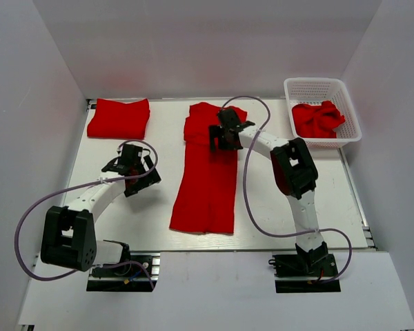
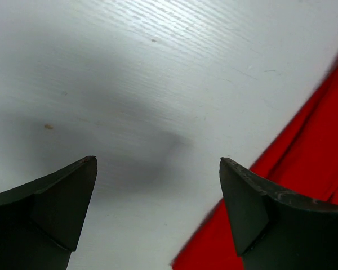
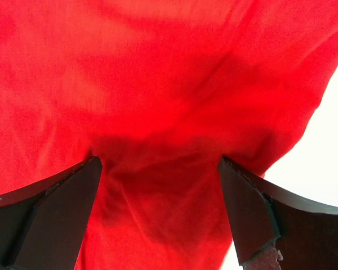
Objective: Fold and stack the t-shirts
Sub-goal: Rotate the tshirt 90 degrees, then grab the bottom of the folded rectangular tshirt with both arms, then fold the folded rectangular tshirt in 1/3 of the way
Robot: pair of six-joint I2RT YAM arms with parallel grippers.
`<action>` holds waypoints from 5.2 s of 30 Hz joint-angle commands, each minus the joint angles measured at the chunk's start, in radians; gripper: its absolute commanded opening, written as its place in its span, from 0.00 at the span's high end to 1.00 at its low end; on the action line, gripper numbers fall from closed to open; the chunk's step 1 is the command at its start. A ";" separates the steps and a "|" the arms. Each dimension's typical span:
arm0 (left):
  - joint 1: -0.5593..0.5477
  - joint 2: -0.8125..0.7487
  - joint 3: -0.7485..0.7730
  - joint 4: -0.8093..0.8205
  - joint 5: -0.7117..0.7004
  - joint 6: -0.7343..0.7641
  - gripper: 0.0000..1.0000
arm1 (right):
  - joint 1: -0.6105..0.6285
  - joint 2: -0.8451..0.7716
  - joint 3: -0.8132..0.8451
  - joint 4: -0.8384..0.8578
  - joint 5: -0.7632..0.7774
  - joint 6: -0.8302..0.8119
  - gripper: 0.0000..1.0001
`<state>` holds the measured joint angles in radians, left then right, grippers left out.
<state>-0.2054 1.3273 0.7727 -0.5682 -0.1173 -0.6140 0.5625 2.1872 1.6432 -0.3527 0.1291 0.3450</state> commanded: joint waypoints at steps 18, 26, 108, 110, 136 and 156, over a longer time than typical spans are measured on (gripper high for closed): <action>-0.060 0.030 -0.098 0.399 0.453 0.189 0.00 | -0.107 0.015 0.203 0.069 -0.247 -0.090 0.10; -0.229 0.019 -0.107 0.378 0.384 0.209 0.00 | -0.090 -0.421 -0.403 0.169 -0.059 -0.046 0.10; -0.540 0.239 0.134 -0.015 0.284 0.129 1.00 | 0.043 -0.940 -0.944 0.113 -0.190 0.173 1.00; -0.528 0.262 0.171 -0.038 0.295 0.138 1.00 | 0.039 -0.917 -0.913 0.112 -0.195 0.169 1.00; -0.230 0.538 0.649 -0.039 0.369 0.140 1.00 | -0.027 -0.537 -0.410 0.032 -0.026 0.012 1.00; -0.146 0.701 0.885 -0.058 0.351 0.207 1.00 | -0.116 -0.307 -0.157 0.003 -0.105 -0.083 1.00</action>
<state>-0.3622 2.0403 1.6070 -0.6292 0.2333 -0.4278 0.4625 1.8610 1.4258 -0.3500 0.0406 0.2943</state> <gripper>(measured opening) 0.097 0.014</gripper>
